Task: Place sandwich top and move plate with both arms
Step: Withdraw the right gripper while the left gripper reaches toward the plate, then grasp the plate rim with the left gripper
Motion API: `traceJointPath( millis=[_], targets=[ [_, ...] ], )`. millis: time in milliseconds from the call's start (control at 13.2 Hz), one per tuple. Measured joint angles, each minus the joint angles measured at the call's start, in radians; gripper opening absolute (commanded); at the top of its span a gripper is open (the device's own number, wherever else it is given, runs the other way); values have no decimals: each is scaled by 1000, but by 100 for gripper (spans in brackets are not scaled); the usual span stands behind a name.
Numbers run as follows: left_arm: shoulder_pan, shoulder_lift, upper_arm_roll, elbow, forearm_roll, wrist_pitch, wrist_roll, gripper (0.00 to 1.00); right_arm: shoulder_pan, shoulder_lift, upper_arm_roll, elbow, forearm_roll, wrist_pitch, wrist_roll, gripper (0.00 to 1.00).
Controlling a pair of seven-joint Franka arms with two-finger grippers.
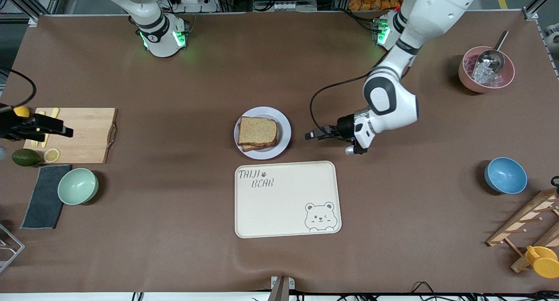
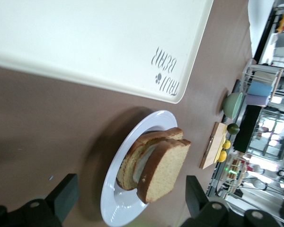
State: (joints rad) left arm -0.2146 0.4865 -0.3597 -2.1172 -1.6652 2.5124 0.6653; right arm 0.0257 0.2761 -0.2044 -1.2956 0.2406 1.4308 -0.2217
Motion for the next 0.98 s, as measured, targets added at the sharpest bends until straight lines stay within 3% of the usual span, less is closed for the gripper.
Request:
traceJointPath(
  millis=[152, 303, 455, 833, 985],
  targets=[
    [-21, 61, 0, 2, -84, 10, 125, 100, -2, -2, 0, 25, -43, -41, 0, 94],
    [-20, 90, 0, 11, -86, 9, 146, 90, 2, -16, 11, 46, -149, -72, -7, 94],
    [-22, 92, -5, 19, -86, 4, 148, 86, 16, -61, 23, 28, -220, -93, -8, 94],
    [-21, 118, -15, 21, -86, -66, 223, 71, 16, -224, 21, -273, -239, 115, -8, 95],
    [-19, 132, -14, 24, -86, -77, 251, 63, 16, -255, 21, -322, -241, 132, -8, 96]
  ],
)
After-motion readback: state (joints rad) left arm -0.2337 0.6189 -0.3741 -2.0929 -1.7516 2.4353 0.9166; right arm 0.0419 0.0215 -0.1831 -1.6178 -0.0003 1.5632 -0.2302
